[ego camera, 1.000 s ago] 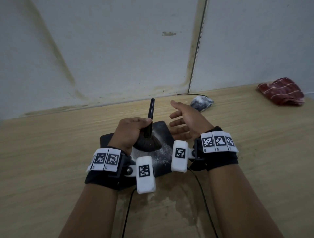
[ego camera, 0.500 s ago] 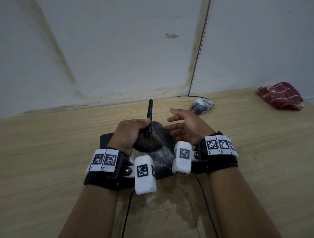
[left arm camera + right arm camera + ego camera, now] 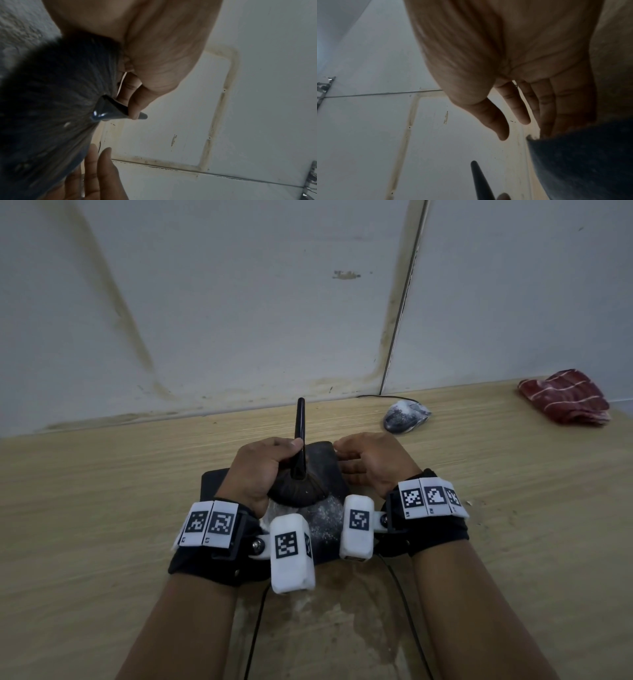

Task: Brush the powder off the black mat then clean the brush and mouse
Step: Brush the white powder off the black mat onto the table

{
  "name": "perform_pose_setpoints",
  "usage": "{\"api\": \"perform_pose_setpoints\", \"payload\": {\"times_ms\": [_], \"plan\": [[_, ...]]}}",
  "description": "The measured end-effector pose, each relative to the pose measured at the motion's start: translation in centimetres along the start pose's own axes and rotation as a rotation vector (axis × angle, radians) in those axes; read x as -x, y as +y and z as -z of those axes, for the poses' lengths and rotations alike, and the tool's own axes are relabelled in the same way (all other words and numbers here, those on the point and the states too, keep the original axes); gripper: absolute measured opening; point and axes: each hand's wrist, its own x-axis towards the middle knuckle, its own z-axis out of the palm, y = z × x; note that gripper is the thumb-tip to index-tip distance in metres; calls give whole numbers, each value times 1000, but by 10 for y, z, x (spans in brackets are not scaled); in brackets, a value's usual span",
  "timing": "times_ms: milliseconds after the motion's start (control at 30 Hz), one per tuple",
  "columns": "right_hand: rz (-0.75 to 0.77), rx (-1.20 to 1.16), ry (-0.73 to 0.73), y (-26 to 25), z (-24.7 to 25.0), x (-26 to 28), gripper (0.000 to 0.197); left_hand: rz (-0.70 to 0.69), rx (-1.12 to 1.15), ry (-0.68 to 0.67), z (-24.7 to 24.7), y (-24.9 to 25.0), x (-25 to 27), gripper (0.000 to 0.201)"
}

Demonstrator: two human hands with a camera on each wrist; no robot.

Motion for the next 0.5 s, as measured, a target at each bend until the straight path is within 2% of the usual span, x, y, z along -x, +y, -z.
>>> {"api": "perform_pose_setpoints", "payload": {"times_ms": [200,367,500], "plan": [[32,100,27,13,1,-2,13,-87,47,62,3,2,0,12],[54,77,-111,21,11,1,18,-111,82,113,3,6,2,13],[73,52,-114,19,14,-1,15,-131,102,140,-3,13,1,3]]}}
